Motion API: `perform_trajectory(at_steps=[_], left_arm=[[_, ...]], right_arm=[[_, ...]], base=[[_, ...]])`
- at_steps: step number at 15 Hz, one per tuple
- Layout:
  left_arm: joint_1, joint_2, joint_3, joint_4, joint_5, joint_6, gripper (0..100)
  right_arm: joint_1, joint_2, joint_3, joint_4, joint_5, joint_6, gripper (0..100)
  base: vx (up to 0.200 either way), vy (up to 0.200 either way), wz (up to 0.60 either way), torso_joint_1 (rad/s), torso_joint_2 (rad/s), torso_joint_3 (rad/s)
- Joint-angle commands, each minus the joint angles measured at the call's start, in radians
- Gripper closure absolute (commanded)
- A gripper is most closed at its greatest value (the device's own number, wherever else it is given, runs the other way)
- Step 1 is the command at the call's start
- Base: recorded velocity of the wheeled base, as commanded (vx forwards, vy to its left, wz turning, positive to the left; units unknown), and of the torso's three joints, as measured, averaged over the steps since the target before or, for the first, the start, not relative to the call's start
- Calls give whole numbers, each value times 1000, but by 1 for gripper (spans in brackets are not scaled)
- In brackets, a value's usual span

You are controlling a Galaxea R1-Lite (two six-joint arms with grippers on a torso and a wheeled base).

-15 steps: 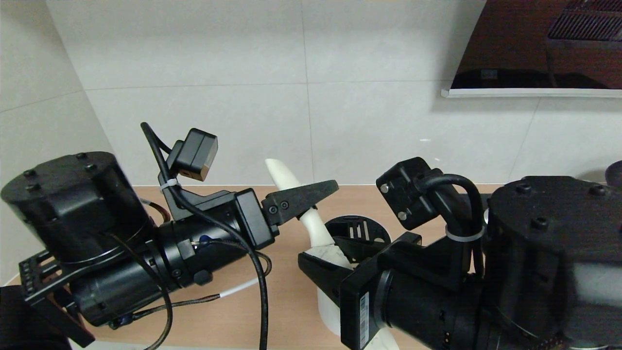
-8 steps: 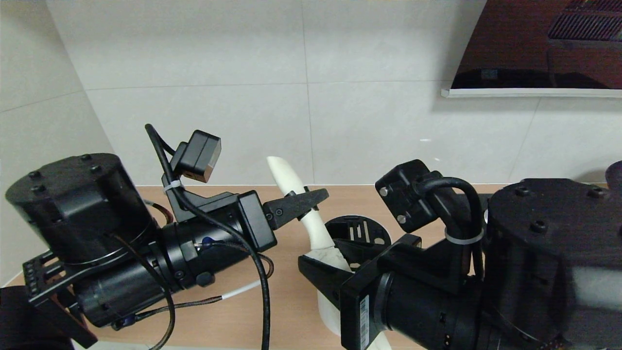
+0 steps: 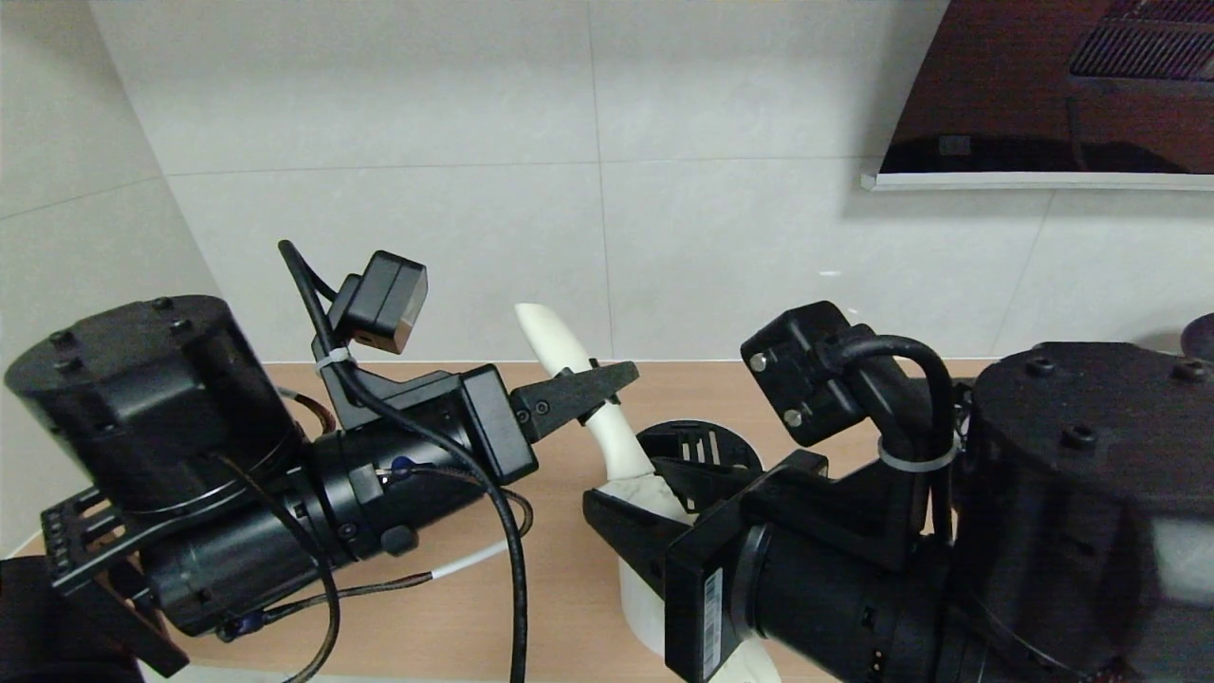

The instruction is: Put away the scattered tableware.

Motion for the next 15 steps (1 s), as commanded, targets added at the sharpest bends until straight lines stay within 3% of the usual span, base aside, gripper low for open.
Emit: perform_trajectory(at_steps=[1,5,8,10,11,12,13,15], left_arm=[[1,-11,-5,-4,4,-2,100],[1,-8,-12,-3,19,-1,100],[2,-11,-84,34,98,2,100],[21,-40,-179,160,119,15,100],[44,-37,-301,296,139,31,100],[51,-31,-354,355,156,44,100],[61,-1,-505,496,222,91,100],[61,6,-562,550,294,139,100]], right_arm=[[0,-6,1,0,1,-1,0],[-5,-30,4,-2,1,-2,0],[-99,-115,1,12,11,-8,0],[-174,-153,-9,20,14,-24,0],[-227,-178,-19,34,20,-31,0],[-247,-187,-20,43,23,-31,0],[-287,-216,-26,72,40,-33,0],[-303,-236,-29,98,49,-33,0]], base=[[0,0,0,0,0,0],[0,0,0,0,0,0],[0,0,0,0,0,0],[0,0,0,0,0,0],[0,0,0,0,0,0],[0,0,0,0,0,0],[0,0,0,0,0,0],[0,0,0,0,0,0]])
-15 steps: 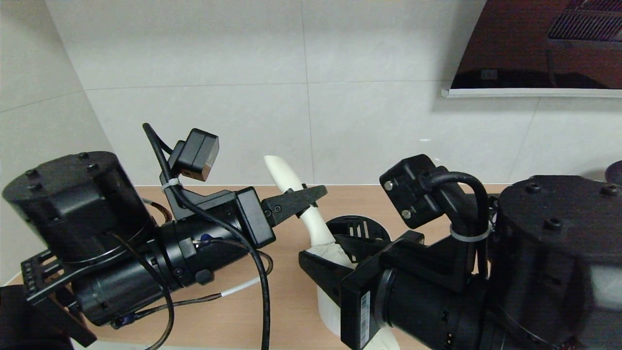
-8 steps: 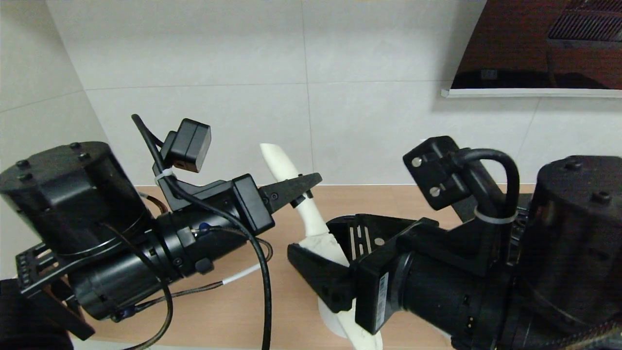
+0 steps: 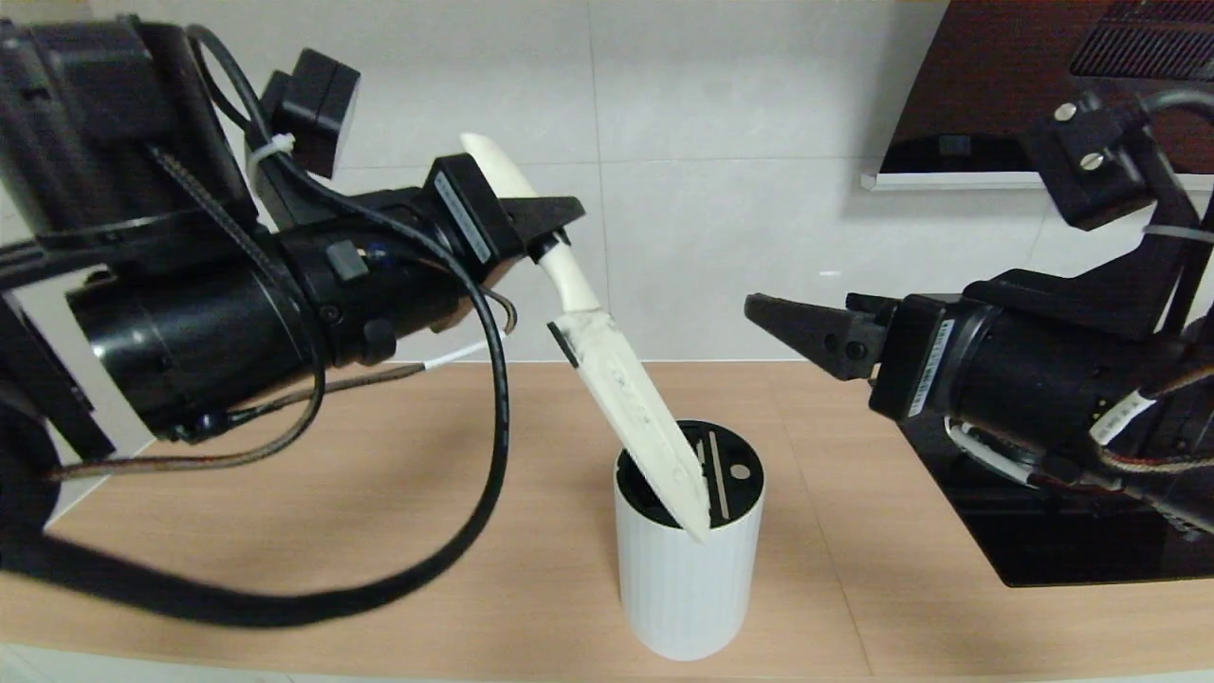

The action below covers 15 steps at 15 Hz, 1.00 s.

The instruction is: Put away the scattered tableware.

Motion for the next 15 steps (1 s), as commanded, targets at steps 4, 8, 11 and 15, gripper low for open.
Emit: perform_trajectory(at_steps=[4,8,11,15], left_arm=[[-23,37,36,-81,184,221,100],[-126,136,-9,-223,460,376,100],[-190,179,11,-311,525,444,100],[-213,241,22,-317,545,444,100]], right_arm=[[-52,-50,6,26,3,0,0],[-54,-42,9,26,2,0,0],[-55,-42,11,27,2,0,0],[-55,-41,13,39,2,0,0]], base=[[0,0,0,0,0,0],[0,0,0,0,0,0],[0,0,0,0,0,0],[0,0,0,0,0,0]])
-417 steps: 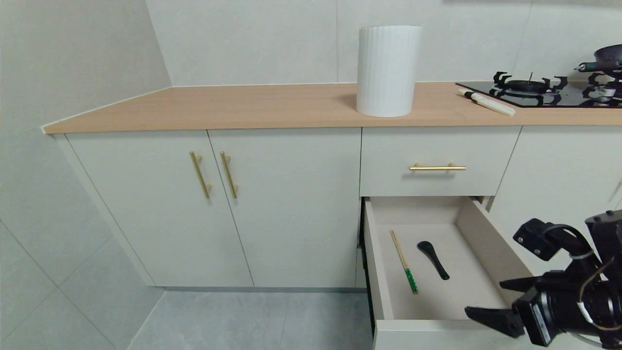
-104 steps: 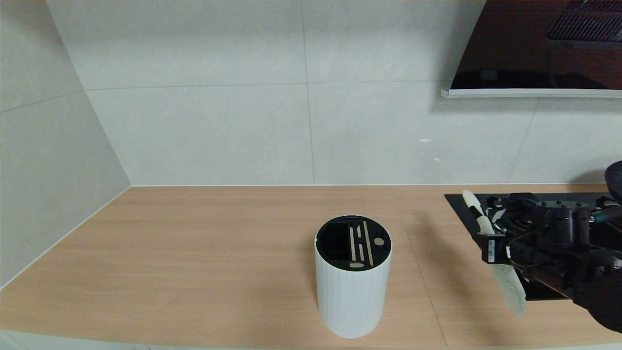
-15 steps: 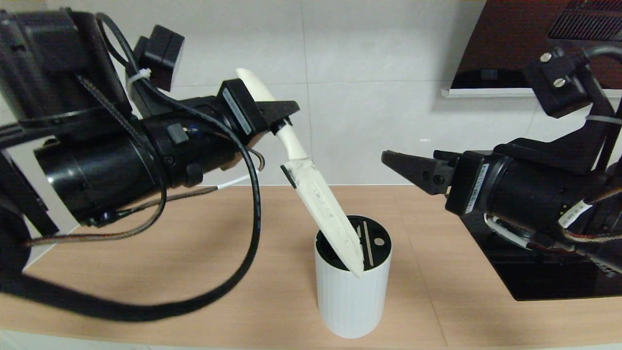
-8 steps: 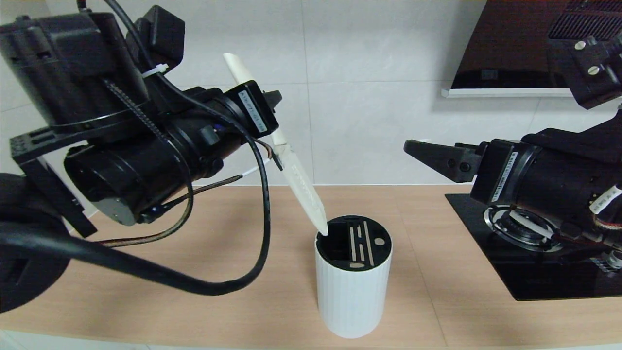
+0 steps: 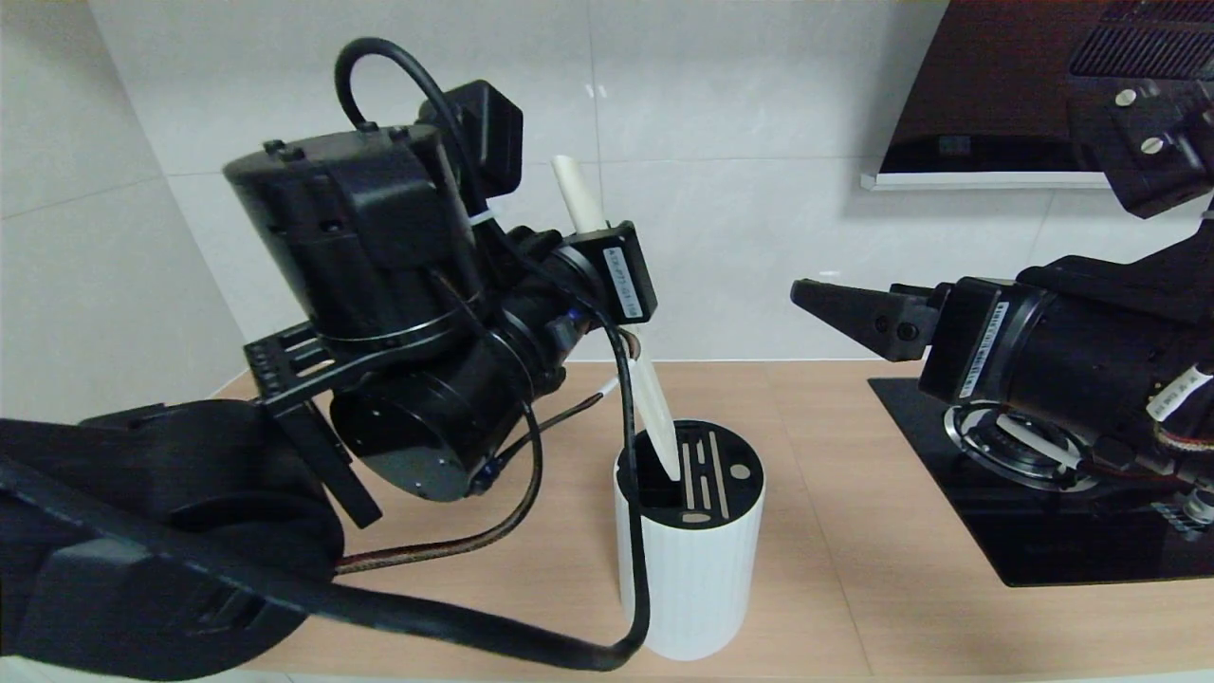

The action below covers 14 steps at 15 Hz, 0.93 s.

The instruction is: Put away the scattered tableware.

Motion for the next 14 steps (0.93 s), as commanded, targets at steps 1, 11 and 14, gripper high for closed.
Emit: perform_trajectory(at_steps=[1,11,14], left_arm=[[-4,50,1,-2,12,0,100],[2,80,6,-72,27,34,100],[8,79,17,-74,29,46,100]], right_arm=[[0,3,4,0,0,0,0],[0,10,6,0,0,0,0],[0,9,6,0,0,0,0]], base=[[0,0,0,0,0,0],[0,0,0,0,0,0],[0,0,0,0,0,0]])
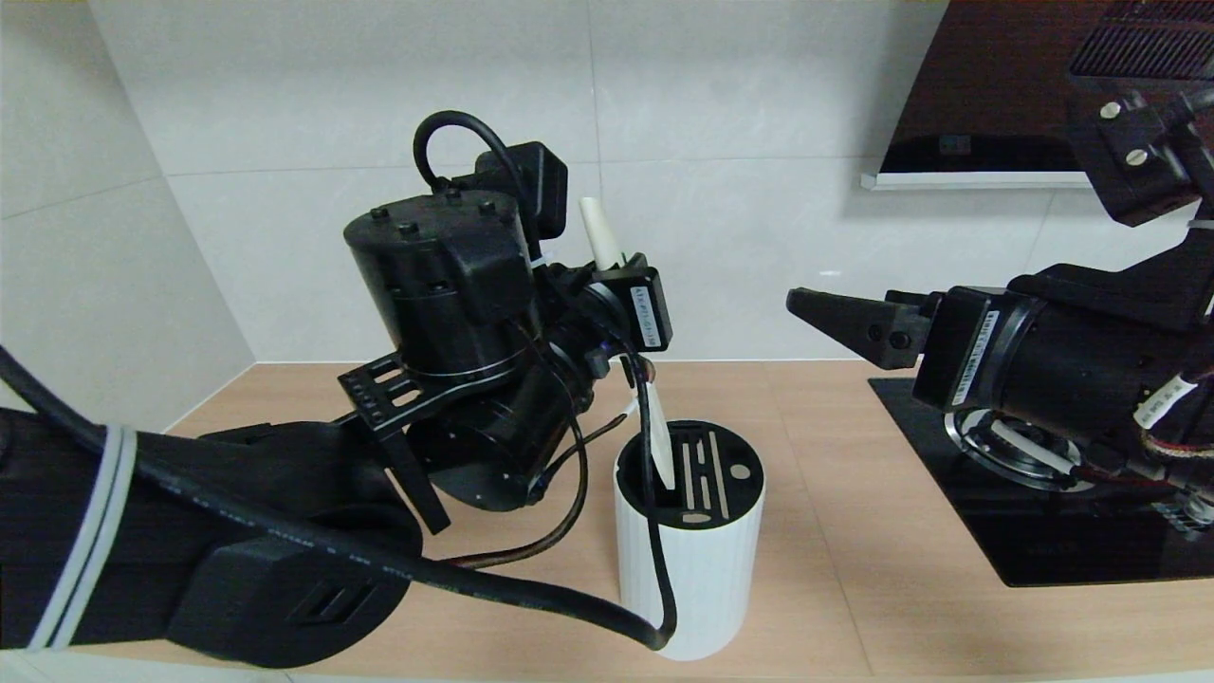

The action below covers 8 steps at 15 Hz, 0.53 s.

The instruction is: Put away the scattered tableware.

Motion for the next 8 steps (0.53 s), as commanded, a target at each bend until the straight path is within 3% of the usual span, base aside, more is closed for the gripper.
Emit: perform_trajectory(at_steps=[1,8], left_arm=[[3,1,3,-1,1,1,100],[-9,116,16,-58,9,-1,100]], right_arm=[[0,3,0,-1,0,0,0],[0,4,1,-1,0,0,0]], base=[[0,0,0,0,0,0],[0,0,0,0,0,0]])
